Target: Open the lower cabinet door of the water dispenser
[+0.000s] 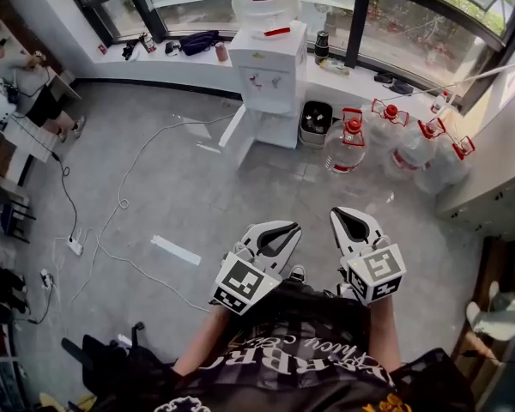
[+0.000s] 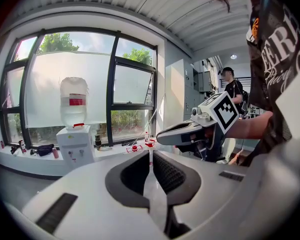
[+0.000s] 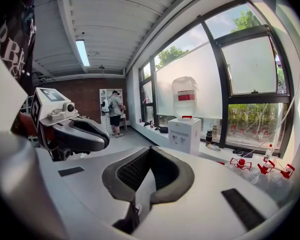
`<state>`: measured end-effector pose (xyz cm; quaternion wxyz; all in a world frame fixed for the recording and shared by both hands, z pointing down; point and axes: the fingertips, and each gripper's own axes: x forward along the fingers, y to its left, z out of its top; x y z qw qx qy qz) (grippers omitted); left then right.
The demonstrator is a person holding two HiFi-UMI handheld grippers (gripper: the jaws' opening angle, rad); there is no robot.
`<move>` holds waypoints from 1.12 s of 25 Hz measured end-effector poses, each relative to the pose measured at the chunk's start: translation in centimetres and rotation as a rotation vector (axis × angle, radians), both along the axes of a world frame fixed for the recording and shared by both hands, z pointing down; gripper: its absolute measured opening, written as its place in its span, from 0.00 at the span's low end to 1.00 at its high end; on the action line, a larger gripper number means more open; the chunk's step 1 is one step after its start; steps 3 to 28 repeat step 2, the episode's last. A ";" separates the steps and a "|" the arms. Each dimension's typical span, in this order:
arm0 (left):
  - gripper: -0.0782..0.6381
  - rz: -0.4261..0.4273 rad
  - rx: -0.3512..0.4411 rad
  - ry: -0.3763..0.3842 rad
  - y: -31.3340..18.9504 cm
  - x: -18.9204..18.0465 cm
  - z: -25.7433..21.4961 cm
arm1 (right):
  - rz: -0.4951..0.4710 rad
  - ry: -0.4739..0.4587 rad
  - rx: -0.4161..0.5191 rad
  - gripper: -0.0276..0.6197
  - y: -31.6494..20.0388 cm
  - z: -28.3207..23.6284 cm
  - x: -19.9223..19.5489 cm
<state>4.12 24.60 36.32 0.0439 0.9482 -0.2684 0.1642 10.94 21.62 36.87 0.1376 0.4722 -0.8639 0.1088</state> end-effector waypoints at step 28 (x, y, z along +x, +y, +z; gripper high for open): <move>0.14 -0.001 0.005 -0.003 -0.2 0.0 0.1 | 0.009 0.000 0.005 0.06 -0.2 0.0 0.4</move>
